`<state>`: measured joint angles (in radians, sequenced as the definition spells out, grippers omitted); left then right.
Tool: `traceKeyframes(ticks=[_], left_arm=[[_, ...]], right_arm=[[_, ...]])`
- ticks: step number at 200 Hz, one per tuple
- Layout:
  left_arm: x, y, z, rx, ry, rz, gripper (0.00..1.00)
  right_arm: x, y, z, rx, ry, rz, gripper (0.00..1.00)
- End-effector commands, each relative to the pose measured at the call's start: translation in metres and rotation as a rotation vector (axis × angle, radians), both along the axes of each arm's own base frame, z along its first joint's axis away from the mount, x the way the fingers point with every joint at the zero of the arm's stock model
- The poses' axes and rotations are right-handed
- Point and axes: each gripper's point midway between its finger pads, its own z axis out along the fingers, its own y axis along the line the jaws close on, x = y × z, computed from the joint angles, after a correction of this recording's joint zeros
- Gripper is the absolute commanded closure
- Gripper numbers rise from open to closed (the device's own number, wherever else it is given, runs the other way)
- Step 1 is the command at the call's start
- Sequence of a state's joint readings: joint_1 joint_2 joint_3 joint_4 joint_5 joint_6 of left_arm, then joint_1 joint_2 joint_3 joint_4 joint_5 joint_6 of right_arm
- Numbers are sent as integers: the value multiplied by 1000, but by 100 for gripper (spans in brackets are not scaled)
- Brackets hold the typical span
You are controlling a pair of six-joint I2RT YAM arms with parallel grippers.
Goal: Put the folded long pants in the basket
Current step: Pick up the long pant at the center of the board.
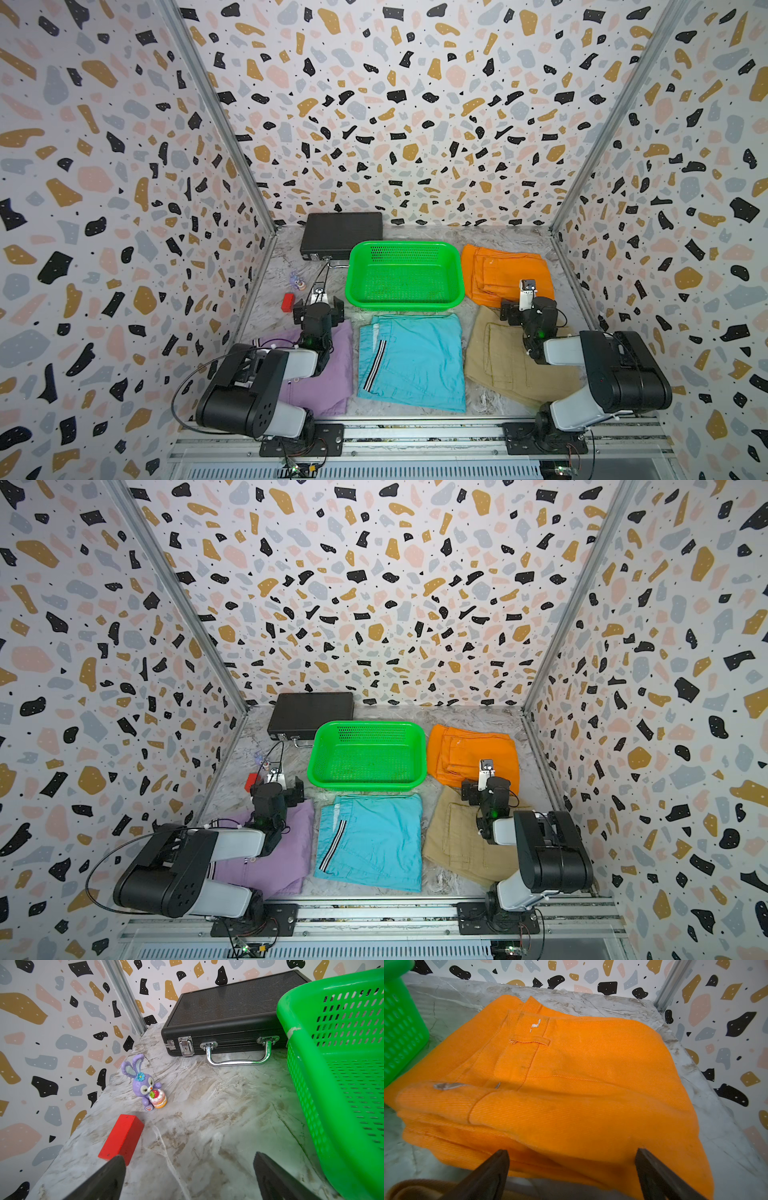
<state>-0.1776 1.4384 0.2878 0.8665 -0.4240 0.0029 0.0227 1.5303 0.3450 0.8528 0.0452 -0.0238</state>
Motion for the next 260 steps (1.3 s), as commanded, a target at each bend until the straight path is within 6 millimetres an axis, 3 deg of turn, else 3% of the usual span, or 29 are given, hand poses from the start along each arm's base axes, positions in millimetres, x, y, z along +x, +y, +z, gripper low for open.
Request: traceKeyframes(ticks=[1, 18, 32, 42, 67, 88, 128, 153, 172, 194, 216, 260], left_arm=[[3, 7, 14, -20, -57, 43, 0], [-4, -5, 27, 31, -90, 17, 0], [-19, 2, 60, 131, -147, 167, 0], [-22, -8, 83, 157, -156, 167, 0], [-15, -47, 116, 69, -70, -64, 0], [-23, -64, 132, -39, 36, -149, 0], [-65, -75, 144, -359, 140, -159, 0], [-95, -85, 130, -599, 173, -162, 0], [-111, -99, 108, -719, 260, -191, 0], [-129, -107, 68, -797, 410, -156, 0], [-143, -120, 33, -834, 560, -165, 0], [-158, -122, -10, -826, 760, -70, 0]], right_arm=[[6, 0, 16, -4, -42, -5, 0], [4, -5, 28, -9, -34, -31, 0], [3, 0, 57, -29, -32, -30, 0], [3, 1, 78, 12, -55, -66, 0], [2, 38, 114, 256, -10, 28, 0], [-11, 73, 117, 468, 175, 88, 0], [-82, 141, 91, 669, 614, 289, 8], [-123, 162, 85, 680, 696, 391, 7], [-139, 173, 73, 670, 727, 431, 6], [-148, 195, 57, 710, 809, 489, 7], [-156, 215, 39, 695, 934, 533, 15], [-160, 222, 4, 684, 1065, 488, 19]])
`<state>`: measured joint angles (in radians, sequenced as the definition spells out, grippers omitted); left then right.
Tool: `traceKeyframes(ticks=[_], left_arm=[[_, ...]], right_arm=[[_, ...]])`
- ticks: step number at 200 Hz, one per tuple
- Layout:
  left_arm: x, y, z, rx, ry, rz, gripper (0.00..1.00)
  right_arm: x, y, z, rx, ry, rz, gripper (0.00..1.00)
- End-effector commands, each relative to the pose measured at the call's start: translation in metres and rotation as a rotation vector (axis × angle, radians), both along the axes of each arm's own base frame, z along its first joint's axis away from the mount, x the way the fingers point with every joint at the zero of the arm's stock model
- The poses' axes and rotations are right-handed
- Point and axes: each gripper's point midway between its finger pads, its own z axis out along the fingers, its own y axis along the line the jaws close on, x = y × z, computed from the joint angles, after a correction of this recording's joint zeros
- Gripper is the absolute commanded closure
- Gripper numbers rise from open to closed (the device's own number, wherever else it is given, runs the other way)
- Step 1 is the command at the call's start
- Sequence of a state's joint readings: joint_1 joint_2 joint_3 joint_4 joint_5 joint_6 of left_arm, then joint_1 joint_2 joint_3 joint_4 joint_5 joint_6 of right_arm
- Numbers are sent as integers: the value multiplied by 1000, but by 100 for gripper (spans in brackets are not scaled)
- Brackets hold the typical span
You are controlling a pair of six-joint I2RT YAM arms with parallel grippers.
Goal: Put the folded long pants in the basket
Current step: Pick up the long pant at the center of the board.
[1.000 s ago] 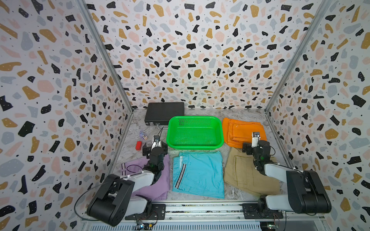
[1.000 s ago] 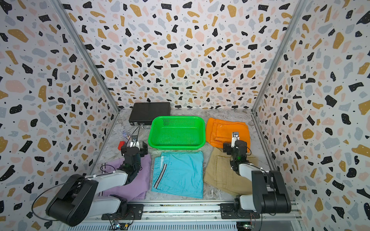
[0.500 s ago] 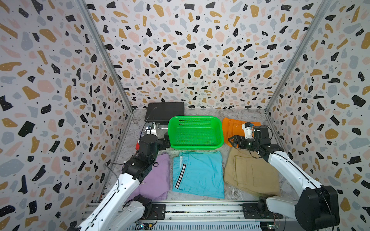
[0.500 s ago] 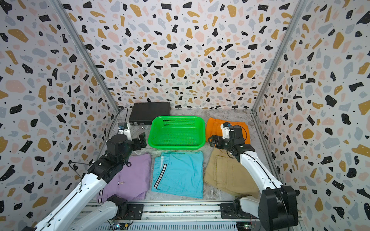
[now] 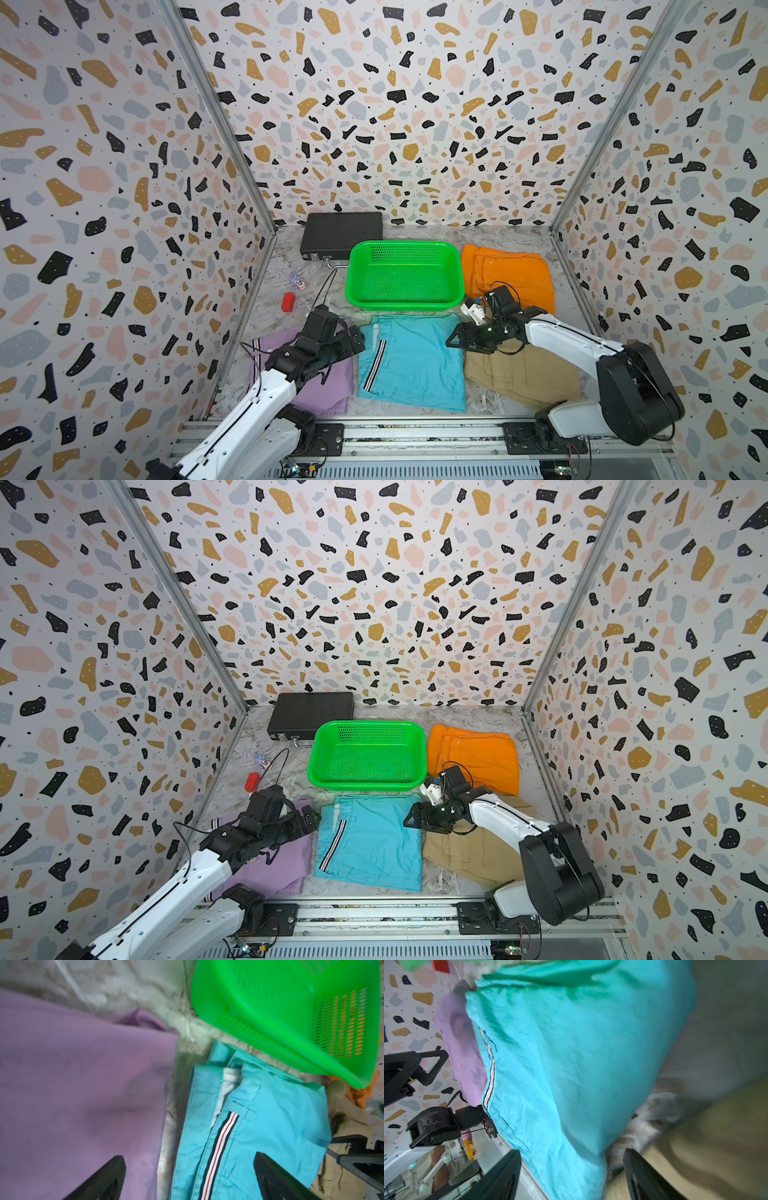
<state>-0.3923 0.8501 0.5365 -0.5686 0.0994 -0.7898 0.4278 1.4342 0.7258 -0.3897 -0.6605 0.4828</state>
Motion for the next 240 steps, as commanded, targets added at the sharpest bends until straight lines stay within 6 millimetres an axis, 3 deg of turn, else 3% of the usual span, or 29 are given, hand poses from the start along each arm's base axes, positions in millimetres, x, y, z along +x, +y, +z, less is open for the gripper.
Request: traceKeyframes(ticks=[1, 24, 36, 57, 75, 92, 136, 173, 189, 240], left_arm=[[-7, -9, -10, -41, 98, -3, 0], [-9, -14, -23, -22, 193, -22, 0], [-8, -17, -29, -13, 229, -44, 0], [-8, -20, -35, -5, 265, -76, 0], [-7, -22, -32, -8, 254, -88, 0], [-4, -24, -21, -29, 209, -93, 0], [-1, -37, 11, -133, 116, -117, 0], [-2, -55, 8, -202, 114, -195, 0], [-2, -60, -1, -212, 127, -212, 0], [-3, -67, -58, -187, 243, -220, 0]], right_arm=[[5, 10, 6, 32, 10, 14, 19], [10, 14, -3, 10, 30, 28, 26], [13, 15, -8, 2, 45, 26, 35], [14, 16, -16, -12, 67, 39, 60], [15, 11, -17, -51, 55, 56, 87], [17, 3, -13, -104, 8, 63, 100], [19, -8, -8, -164, -42, 63, 100], [17, -9, -12, -173, -32, 65, 100], [18, -10, -12, -176, -35, 62, 100], [17, -9, -13, -173, -26, 65, 100]])
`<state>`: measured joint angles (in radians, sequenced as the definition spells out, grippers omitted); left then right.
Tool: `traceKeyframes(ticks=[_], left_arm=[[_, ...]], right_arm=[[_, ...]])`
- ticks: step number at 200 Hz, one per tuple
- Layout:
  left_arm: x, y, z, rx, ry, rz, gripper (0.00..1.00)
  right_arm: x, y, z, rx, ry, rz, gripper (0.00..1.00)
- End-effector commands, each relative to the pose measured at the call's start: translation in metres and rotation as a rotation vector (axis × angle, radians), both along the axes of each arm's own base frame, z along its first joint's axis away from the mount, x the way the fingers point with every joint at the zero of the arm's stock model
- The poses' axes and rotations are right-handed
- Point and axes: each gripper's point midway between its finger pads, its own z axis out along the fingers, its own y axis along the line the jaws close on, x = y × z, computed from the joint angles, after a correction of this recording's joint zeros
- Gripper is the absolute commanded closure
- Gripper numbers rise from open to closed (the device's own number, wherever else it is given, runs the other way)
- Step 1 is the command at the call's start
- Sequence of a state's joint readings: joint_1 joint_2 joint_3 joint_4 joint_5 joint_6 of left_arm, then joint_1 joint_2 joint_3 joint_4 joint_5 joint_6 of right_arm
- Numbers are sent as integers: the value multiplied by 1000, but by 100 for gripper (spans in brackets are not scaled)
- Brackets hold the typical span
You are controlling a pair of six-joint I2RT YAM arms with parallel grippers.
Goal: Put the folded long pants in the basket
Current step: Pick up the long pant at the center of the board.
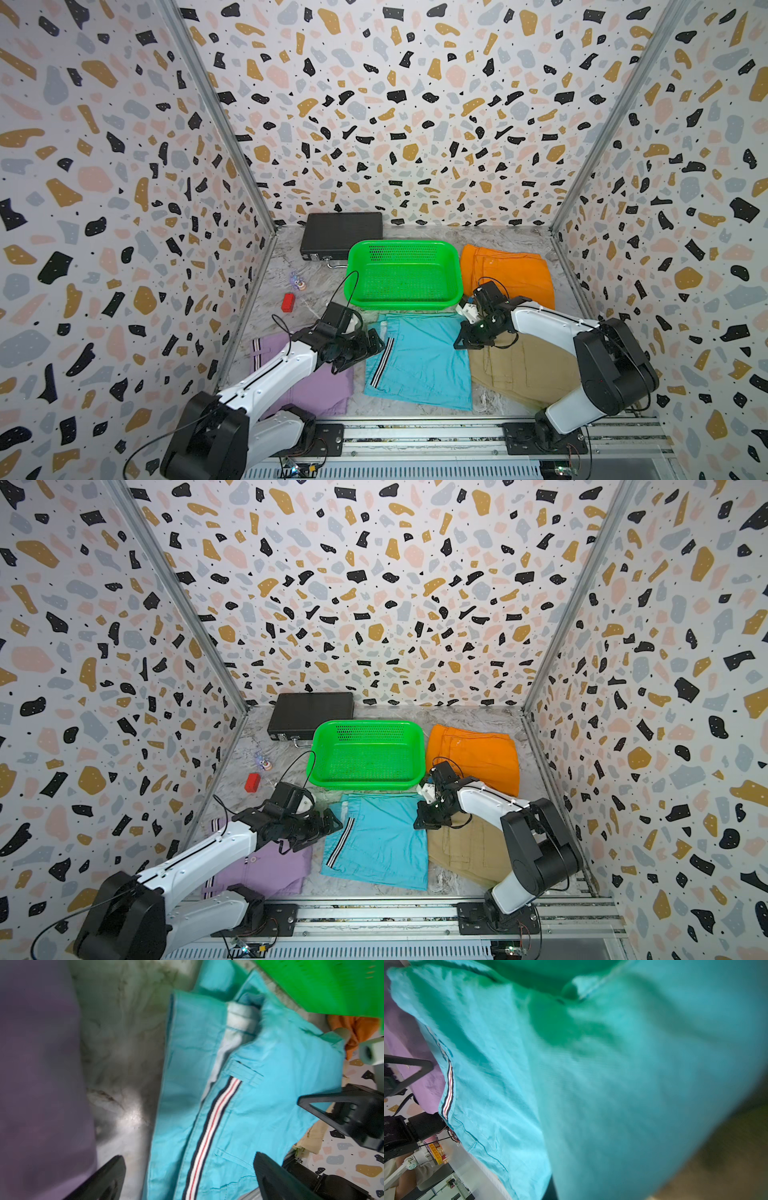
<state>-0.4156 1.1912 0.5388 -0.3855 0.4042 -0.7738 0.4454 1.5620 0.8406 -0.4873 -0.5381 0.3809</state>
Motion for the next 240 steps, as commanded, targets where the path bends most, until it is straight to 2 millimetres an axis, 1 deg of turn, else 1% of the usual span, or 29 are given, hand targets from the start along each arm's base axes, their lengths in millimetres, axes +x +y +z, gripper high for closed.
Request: traceKeyframes(ticks=[1, 15, 37, 56, 71, 81, 84, 93, 103, 122, 133, 136, 152, 160, 167, 178, 211, 240], left_arm=[[4, -9, -15, -12, 3, -32, 0], [2, -9, -25, 22, 27, -41, 0], [1, -8, -32, 60, 22, -42, 0], [-2, -16, -37, 52, 25, -64, 1], [-6, -25, -42, 54, 32, -90, 8], [-12, -27, -51, 71, 58, -104, 13], [-9, -31, -51, 63, 43, -108, 15], [-10, -34, -57, 65, 52, -114, 23], [-12, -37, -63, 70, 70, -120, 37], [-11, -42, -67, 72, 82, -134, 78], [-11, -42, -66, 70, 80, -136, 97], [-10, -43, -64, 69, 74, -136, 100], [-7, -42, -53, 70, 51, -134, 100], [-4, -43, -44, 62, 29, -135, 100], [-7, -41, -37, 69, 32, -138, 100], [-7, -40, -23, 69, 15, -143, 100], [-5, -32, 32, 70, -84, -143, 100], [-13, -20, 68, 81, -142, -138, 100]], right_arm=[[2, -3, 6, -21, -14, 6, 100], [2, -2, 6, -18, -14, 7, 100], [2, -2, 5, -18, -12, 6, 100], [2, -1, 5, -16, -10, 6, 100], [2, 0, 5, -10, -4, 5, 100], [2, 0, 4, -6, -2, 5, 100], [2, 1, 4, -4, -1, 6, 100], [2, 1, 5, 0, 0, 5, 100], [2, 1, 5, 1, 0, 6, 100], [1, 2, 6, 6, 0, 6, 100], [1, 3, 8, 10, -1, 9, 100], [1, 3, 9, 12, -2, 10, 100], [-1, 2, 14, 13, 0, 12, 100], [-2, 2, 20, 16, -2, 16, 100], [-4, 2, 25, 17, -5, 20, 100], [-6, 1, 38, 22, -22, 25, 100], [-10, 0, 81, 48, -69, 49, 100], [-20, 2, 110, 87, -71, 78, 100]])
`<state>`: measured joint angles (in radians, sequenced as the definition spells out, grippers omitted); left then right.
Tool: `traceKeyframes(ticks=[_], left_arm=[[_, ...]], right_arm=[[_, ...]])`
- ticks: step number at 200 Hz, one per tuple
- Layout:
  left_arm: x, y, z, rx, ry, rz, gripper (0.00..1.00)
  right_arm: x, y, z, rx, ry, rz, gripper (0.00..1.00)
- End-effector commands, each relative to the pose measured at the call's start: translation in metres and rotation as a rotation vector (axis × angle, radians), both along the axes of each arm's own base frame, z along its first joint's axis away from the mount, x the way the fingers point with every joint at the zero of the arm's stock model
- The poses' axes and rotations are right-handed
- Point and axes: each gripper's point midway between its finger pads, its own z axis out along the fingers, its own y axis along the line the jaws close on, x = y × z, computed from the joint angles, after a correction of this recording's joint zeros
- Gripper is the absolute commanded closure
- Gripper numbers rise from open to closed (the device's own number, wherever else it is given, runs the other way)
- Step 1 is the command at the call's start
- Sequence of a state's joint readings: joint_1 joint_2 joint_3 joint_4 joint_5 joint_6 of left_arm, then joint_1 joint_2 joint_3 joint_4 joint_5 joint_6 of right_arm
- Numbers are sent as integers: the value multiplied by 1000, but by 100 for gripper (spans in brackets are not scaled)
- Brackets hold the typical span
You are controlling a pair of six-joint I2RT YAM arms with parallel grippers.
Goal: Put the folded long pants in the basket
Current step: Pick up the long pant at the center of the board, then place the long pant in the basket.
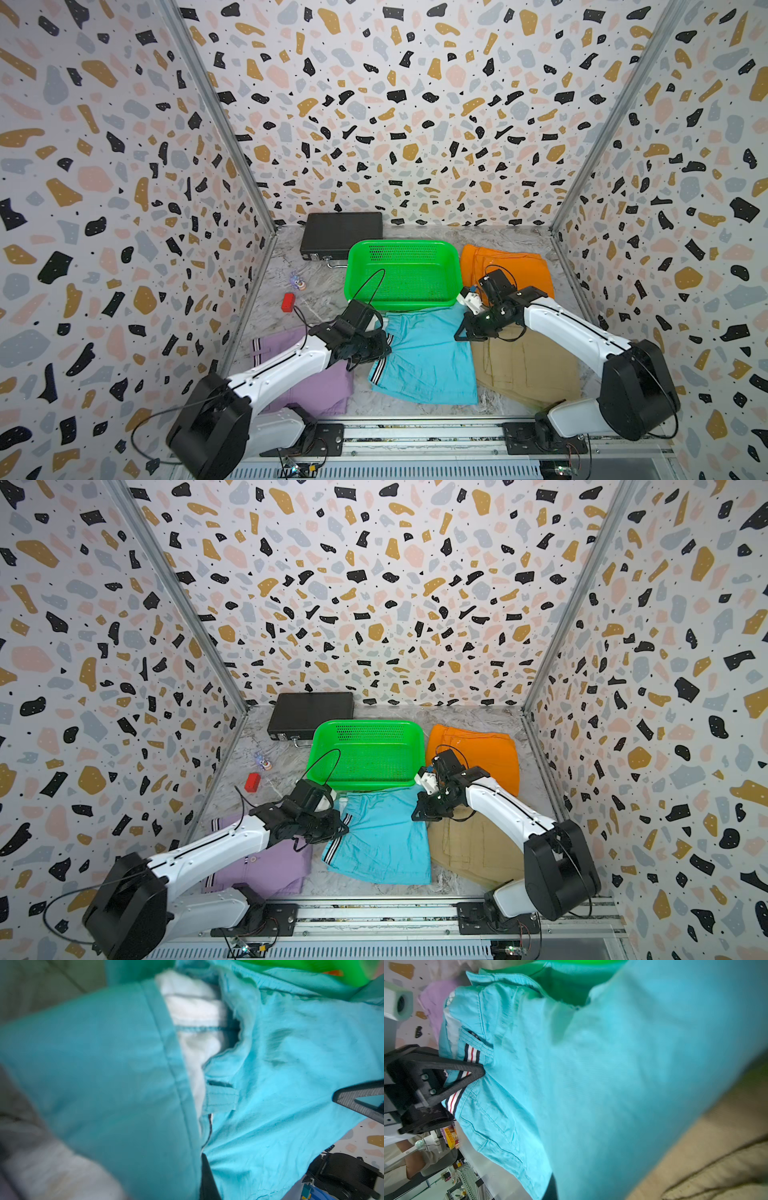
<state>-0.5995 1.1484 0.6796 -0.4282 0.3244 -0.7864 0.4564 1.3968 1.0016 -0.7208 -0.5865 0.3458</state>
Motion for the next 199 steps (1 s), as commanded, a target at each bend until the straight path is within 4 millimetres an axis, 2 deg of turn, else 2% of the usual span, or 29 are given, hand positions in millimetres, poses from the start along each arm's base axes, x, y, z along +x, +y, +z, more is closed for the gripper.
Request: traceKeyframes(ticks=[1, 29, 56, 72, 91, 130, 149, 164, 188, 199], left_arm=[[-16, 25, 18, 91, 0, 2, 100], [-21, 33, 49, 76, -60, 23, 100], [-18, 39, 82, 62, -132, 49, 100], [-11, 44, 104, 83, -187, 59, 100], [0, 48, 135, 112, -243, 55, 100], [42, 57, 169, 141, -271, 66, 100], [68, 62, 180, 139, -284, 74, 100], [89, 60, 181, 135, -269, 60, 100], [118, 58, 174, 151, -248, 49, 100], [131, 57, 167, 163, -238, 43, 100]], right_arm=[[-15, -6, 27, 6, 11, 25, 100], [-19, -2, 63, 65, -31, 44, 100], [-11, 5, 108, 127, -113, 50, 100], [0, 11, 131, 144, -151, 51, 100], [18, 17, 148, 138, -169, 44, 100], [67, 38, 180, 157, -250, 40, 100], [95, 49, 189, 150, -280, 35, 100], [117, 57, 191, 136, -290, 34, 100], [151, 69, 177, 102, -281, 32, 100], [167, 74, 165, 91, -267, 27, 100]])
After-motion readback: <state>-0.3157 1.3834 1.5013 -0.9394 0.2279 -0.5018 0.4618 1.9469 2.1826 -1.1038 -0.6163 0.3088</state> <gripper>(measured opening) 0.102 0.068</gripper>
